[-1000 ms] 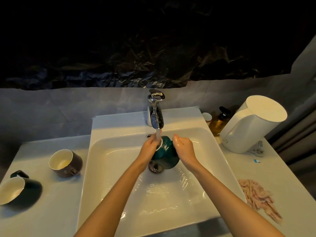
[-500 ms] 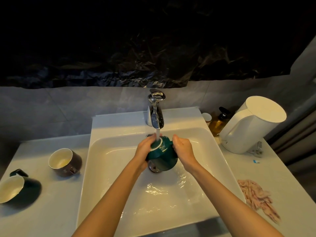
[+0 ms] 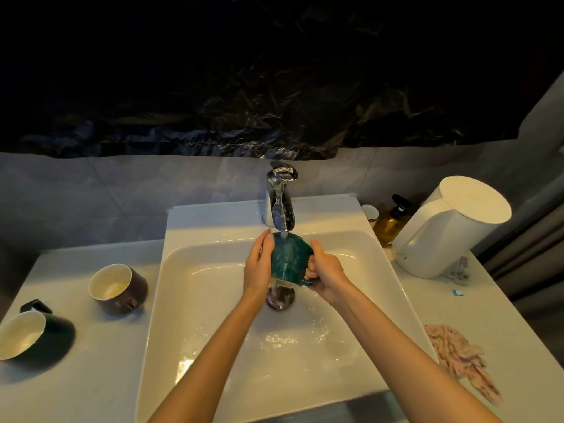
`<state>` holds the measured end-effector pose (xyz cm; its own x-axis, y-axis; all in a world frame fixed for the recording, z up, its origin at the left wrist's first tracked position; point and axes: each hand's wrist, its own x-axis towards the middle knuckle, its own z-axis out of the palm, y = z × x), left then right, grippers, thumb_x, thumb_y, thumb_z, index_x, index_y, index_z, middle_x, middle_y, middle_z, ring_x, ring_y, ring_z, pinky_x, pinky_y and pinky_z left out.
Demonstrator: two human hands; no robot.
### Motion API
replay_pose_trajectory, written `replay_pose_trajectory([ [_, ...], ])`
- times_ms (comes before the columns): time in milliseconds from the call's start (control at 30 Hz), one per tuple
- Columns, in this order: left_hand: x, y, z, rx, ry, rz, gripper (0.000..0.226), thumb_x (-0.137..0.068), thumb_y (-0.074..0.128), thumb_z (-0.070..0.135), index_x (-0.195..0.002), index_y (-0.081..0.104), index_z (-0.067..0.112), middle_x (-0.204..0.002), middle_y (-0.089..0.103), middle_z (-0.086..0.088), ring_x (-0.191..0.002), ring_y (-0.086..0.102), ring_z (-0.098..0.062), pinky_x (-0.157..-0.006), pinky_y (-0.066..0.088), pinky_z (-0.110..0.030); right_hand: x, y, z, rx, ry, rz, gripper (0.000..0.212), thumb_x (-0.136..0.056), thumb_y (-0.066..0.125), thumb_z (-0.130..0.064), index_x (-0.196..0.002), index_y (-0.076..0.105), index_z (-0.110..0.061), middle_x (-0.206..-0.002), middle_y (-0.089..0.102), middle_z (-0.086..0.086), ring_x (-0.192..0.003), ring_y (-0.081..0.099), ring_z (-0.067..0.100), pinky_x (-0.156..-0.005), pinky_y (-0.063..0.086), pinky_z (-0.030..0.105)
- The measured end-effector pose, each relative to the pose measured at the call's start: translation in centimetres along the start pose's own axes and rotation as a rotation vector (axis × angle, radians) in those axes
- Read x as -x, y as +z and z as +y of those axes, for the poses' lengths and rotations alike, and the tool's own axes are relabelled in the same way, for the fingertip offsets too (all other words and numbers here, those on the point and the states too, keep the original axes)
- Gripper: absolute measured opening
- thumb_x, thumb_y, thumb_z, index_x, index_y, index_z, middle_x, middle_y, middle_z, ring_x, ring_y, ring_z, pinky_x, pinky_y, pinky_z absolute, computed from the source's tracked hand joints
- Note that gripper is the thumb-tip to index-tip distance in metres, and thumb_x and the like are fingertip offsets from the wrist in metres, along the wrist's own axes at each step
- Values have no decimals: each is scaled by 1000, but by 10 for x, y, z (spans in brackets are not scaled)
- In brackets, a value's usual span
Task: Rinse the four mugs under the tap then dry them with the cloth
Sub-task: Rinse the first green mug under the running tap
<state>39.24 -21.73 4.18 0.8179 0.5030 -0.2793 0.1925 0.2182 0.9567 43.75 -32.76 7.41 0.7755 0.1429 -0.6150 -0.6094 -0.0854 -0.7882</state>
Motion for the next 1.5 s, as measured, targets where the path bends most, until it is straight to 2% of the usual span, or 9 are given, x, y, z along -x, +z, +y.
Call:
replay_pose_trajectory([
  [133, -7, -6, 20, -44, -196, -230, 55, -85, 45, 63, -119, 56, 22, -113, 65, -8, -100, 65, -22, -82, 54, -33, -1, -8, -7, 51, 70, -80, 47, -102, 38, -39, -61, 37, -18, -53, 32, 0, -49, 30, 12, -62, 38, 27],
  [400, 8, -39, -1, -181, 56, -454, 90, -63, 79, 46, -137, 29, 44, -133, 46, 9, -120, 48, -13, -98, 50, -34, -6, -15, -3, -275, 401, -166, 54, -103, 36, -41, -54, 34, -17, -46, 30, -2, -44, 26, 10, -58, 32, 25],
  [567, 2, -44, 6, -312, 86, -302, 59, -90, 48, -3, -139, 34, 26, -134, 47, -1, -125, 45, -22, -94, 51, -37, -2, -13, -1, -277, 505, -262, 39, -101, 44, -32, -68, 48, -12, -58, 45, 4, -57, 42, 14, -61, 45, 27],
  [667, -1, -38, 6, -290, -118, -174, 57, -92, 34, -6, -140, 36, 24, -132, 44, -4, -117, 44, -26, -71, 57, -40, 0, -8, -3, 186, 282, -249, 32, -100, 44, -38, -104, 53, -7, -83, 54, 10, -68, 56, 19, -52, 55, 27],
  [800, -4, -31, 13, -228, -260, -237, 60, -86, 36, -10, -137, 40, 23, -131, 45, -10, -116, 49, -32, -70, 60, -46, 3, -13, -6, 541, -142, -252, 44, -100, 36, -50, -131, 35, -19, -117, 49, 4, -86, 63, 21, -54, 58, 30],
  [900, -2, -26, 19, -144, -353, -319, 62, -81, 36, -10, -135, 40, 19, -129, 48, -15, -109, 56, -35, -69, 60, -41, 1, -22, 0, 681, -413, -323, 43, -92, 48, -58, -123, 41, -30, -125, 48, -4, -96, 60, 14, -69, 59, 32],
  [1033, 3, -15, 20, -150, -369, -356, 55, -85, 39, 0, -137, 37, 20, -130, 44, -10, -115, 52, -35, -73, 60, -39, -9, -33, 12, 1002, -586, -56, 30, -88, 53, -52, -96, 47, -23, -95, 56, -3, -79, 59, 20, -66, 59, 41],
  [1167, 10, -13, 18, -63, -402, -321, 31, -95, 45, 27, -126, 43, 24, -135, 41, -12, -118, 47, -35, -73, 59, -38, -10, -27, 7, 1023, -556, 87, 39, -93, 44, -40, -76, 64, -11, -65, 59, 1, -62, 57, 18, -65, 54, 38],
  [1500, 3, -30, 6, 33, -449, -259, 62, -91, 42, 58, -146, 30, 31, -150, 34, -11, -133, 38, -38, -100, 42, -57, -20, -16, 11, 886, -295, 77, 47, -98, 38, -47, -63, 47, -17, -65, 50, 1, -65, 49, 16, -69, 46, 33],
])
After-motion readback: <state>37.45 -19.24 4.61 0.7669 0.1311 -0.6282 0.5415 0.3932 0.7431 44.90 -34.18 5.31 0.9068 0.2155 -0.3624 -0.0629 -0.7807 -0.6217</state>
